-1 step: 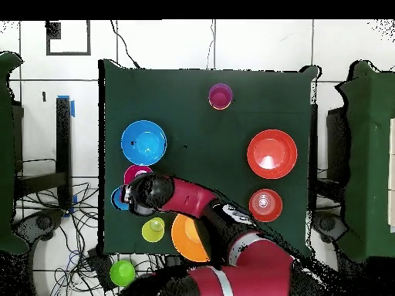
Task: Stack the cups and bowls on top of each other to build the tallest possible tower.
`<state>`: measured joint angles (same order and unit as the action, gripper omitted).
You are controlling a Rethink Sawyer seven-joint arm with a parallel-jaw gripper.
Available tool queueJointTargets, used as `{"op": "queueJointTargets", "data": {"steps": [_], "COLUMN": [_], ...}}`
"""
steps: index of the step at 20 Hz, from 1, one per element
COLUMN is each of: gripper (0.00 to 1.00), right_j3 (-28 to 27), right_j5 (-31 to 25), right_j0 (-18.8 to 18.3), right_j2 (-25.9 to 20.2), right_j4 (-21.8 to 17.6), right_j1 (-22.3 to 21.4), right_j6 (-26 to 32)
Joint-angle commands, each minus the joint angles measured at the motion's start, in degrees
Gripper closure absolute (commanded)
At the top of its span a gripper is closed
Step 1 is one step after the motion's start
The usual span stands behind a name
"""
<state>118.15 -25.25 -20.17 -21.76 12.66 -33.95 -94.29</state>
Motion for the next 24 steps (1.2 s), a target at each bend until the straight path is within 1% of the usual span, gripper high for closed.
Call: {"op": "queueJointTargets", "data": {"steps": [1,5,9,11,13,17,20,24], "gripper": [1.0,1.0,1.0,1.0,1.0,1.0,1.0,1.0], "right_j3": [0.5,-0.6,-4.5,-8.3,-10.7,-18.0,-21.7,-25.2], "right_j5": [-10.3,-16.7,-23.4,-25.9,-28.1,-32.3,-36.6,-38.1], "right_j0": [-1.8,-2.7,-2.6,-2.1,-1.8,-1.1,-1.6,-2.5], "right_j2": [-5.1,-5.4,-3.6,-1.6,-0.1,2.6,3.3,3.5], "right_j4": [5.0,6.5,6.1,4.4,3.2,-1.7,-4.0,-7.1], "right_j1": [-7.0,-10.1,-11.4,-10.5,-11.3,-10.3,-9.9,-8.5], "right_j6": [-9.8,-9.7,-9.7,-9.9,-10.6,-9.6,-8.4,-5.2]}}
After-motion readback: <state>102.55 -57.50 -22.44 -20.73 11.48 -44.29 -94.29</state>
